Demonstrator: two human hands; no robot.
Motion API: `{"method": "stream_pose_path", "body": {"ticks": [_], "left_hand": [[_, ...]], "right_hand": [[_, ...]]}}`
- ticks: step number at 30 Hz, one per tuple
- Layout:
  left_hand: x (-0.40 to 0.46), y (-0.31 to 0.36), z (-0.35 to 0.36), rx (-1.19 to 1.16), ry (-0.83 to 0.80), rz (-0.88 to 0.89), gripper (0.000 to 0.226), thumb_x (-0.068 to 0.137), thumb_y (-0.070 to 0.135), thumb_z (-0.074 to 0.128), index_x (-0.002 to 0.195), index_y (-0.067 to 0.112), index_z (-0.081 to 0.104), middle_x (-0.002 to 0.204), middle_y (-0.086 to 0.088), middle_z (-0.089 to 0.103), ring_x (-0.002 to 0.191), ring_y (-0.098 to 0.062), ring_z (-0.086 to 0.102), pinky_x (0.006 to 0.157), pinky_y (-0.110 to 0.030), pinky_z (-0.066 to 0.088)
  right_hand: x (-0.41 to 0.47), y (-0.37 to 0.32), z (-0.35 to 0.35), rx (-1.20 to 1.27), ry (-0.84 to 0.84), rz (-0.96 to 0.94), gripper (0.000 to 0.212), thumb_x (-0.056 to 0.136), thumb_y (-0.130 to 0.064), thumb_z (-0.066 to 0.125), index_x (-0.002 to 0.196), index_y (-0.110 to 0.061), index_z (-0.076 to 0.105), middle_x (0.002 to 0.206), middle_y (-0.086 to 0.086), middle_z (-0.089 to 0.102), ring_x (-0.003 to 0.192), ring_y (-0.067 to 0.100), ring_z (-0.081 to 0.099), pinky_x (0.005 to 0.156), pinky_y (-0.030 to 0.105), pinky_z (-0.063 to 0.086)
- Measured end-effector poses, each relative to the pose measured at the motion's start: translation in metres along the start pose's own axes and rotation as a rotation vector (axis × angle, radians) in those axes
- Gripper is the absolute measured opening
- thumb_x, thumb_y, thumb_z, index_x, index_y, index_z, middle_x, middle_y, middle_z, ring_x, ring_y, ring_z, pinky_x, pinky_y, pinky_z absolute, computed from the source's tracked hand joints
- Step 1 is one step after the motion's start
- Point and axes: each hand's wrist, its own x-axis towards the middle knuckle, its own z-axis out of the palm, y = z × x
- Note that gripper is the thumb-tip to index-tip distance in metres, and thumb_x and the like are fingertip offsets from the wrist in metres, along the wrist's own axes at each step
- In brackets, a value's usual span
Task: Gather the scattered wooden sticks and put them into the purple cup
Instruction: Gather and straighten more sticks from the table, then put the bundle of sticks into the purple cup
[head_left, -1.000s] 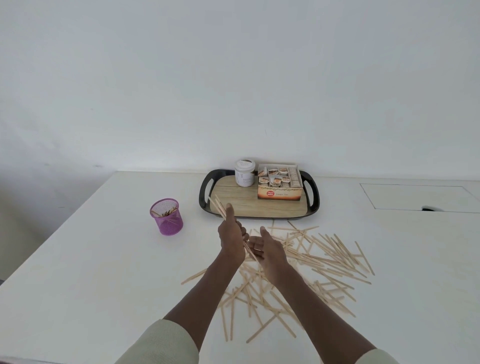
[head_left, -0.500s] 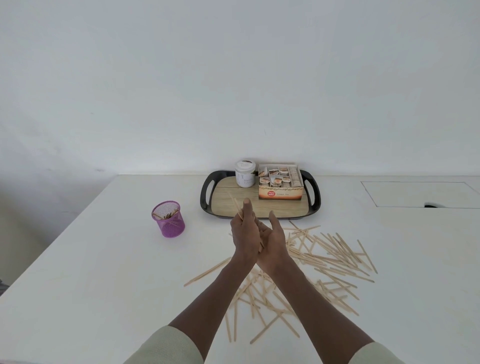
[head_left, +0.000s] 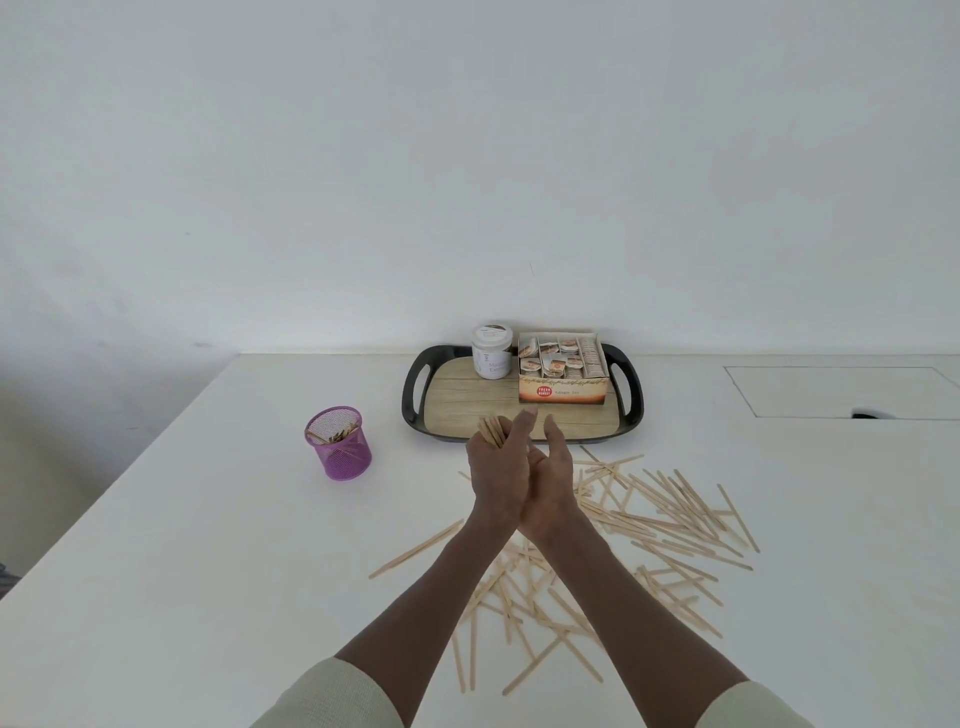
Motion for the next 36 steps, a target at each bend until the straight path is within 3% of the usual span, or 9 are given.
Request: {"method": "stream_pose_path", "body": {"ticks": [3, 8, 11, 14, 19, 22, 25, 29, 36], "left_hand": [[0.005, -0.002, -0.001, -0.041, 0.009, -0.028, 0.044, 0.073, 0.046, 0.078, 0.06, 0.013, 0.051, 0.06, -0.011, 0.044, 0.059, -0.025, 0.047, 0.065, -0.038, 0.053], [0.003, -0.002, -0.004, -0.028, 0.009, -0.005, 0.036, 0.074, 0.034, 0.068, 0.052, 0.017, 0.045, 0.051, -0.003, 0.042, 0.054, -0.016, 0.045, 0.058, -0.032, 0.049], [0.002, 0.002, -0.011, 0.018, 0.001, 0.044, 0.036, 0.078, 0.025, 0.063, 0.051, 0.013, 0.042, 0.051, -0.004, 0.04, 0.054, -0.017, 0.041, 0.055, -0.034, 0.042], [0.007, 0.001, -0.023, 0.082, 0.015, 0.096, 0.03, 0.084, 0.011, 0.058, 0.06, -0.005, 0.05, 0.058, -0.019, 0.046, 0.058, -0.022, 0.047, 0.056, -0.039, 0.047], [0.014, -0.005, -0.042, 0.282, 0.072, 0.23, 0.038, 0.078, 0.012, 0.056, 0.052, 0.012, 0.028, 0.049, 0.001, 0.027, 0.049, -0.013, 0.024, 0.046, -0.029, 0.024], [0.02, -0.01, -0.052, 0.416, 0.056, 0.286, 0.039, 0.08, 0.021, 0.055, 0.047, 0.02, 0.033, 0.037, 0.009, 0.034, 0.04, -0.008, 0.027, 0.041, -0.019, 0.022], [0.023, -0.014, -0.059, 0.526, 0.064, 0.327, 0.032, 0.079, 0.028, 0.046, 0.048, 0.026, 0.039, 0.038, 0.012, 0.046, 0.038, -0.007, 0.04, 0.038, -0.016, 0.025], [0.025, -0.019, -0.066, 0.59, 0.074, 0.31, 0.024, 0.073, 0.026, 0.041, 0.049, 0.027, 0.041, 0.041, 0.015, 0.052, 0.036, -0.007, 0.041, 0.037, -0.015, 0.023], [0.031, -0.025, -0.079, 0.647, 0.077, 0.321, 0.029, 0.071, 0.019, 0.042, 0.052, 0.038, 0.052, 0.04, 0.011, 0.05, 0.038, -0.009, 0.04, 0.039, -0.016, 0.018]], "right_hand": [[-0.001, -0.001, 0.003, -0.041, 0.039, -0.004, 0.067, 0.093, -0.064, 0.045, 0.113, -0.005, 0.069, 0.112, 0.014, 0.066, 0.111, 0.029, 0.064, 0.105, 0.039, 0.045], [-0.002, 0.0, 0.01, -0.23, -0.007, -0.041, 0.054, 0.096, -0.057, 0.046, 0.09, -0.011, 0.074, 0.088, 0.006, 0.07, 0.088, 0.02, 0.071, 0.088, 0.035, 0.055], [0.001, -0.003, 0.01, -0.616, 0.046, -0.233, 0.041, 0.098, -0.044, 0.052, 0.082, -0.013, 0.074, 0.08, 0.006, 0.068, 0.087, 0.022, 0.067, 0.088, 0.042, 0.051], [0.002, -0.015, 0.015, -0.823, 0.031, -0.384, 0.035, 0.099, -0.034, 0.056, 0.089, -0.008, 0.077, 0.088, 0.013, 0.075, 0.088, 0.024, 0.071, 0.077, 0.032, 0.057], [-0.003, -0.037, 0.04, -1.369, -0.012, -0.635, 0.025, 0.092, -0.037, 0.067, 0.09, -0.015, 0.078, 0.085, 0.006, 0.076, 0.079, 0.017, 0.07, 0.078, 0.03, 0.054], [-0.008, -0.038, 0.056, -1.659, -0.114, -0.589, 0.028, 0.084, -0.041, 0.075, 0.104, -0.021, 0.077, 0.088, -0.008, 0.076, 0.082, 0.004, 0.069, 0.078, 0.018, 0.054], [-0.01, -0.027, 0.065, -1.862, -0.197, -0.593, 0.029, 0.082, -0.033, 0.078, 0.106, -0.018, 0.076, 0.089, -0.008, 0.075, 0.081, 0.001, 0.067, 0.076, 0.013, 0.051], [-0.015, -0.01, 0.073, -1.971, -0.216, -0.666, 0.011, 0.085, -0.012, 0.073, 0.095, -0.011, 0.078, 0.089, 0.001, 0.076, 0.083, 0.009, 0.067, 0.078, 0.022, 0.054], [-0.012, 0.004, 0.084, -2.058, -0.134, -0.565, 0.017, 0.087, 0.0, 0.066, 0.096, -0.006, 0.078, 0.092, 0.01, 0.075, 0.086, 0.02, 0.07, 0.082, 0.035, 0.059]]}}
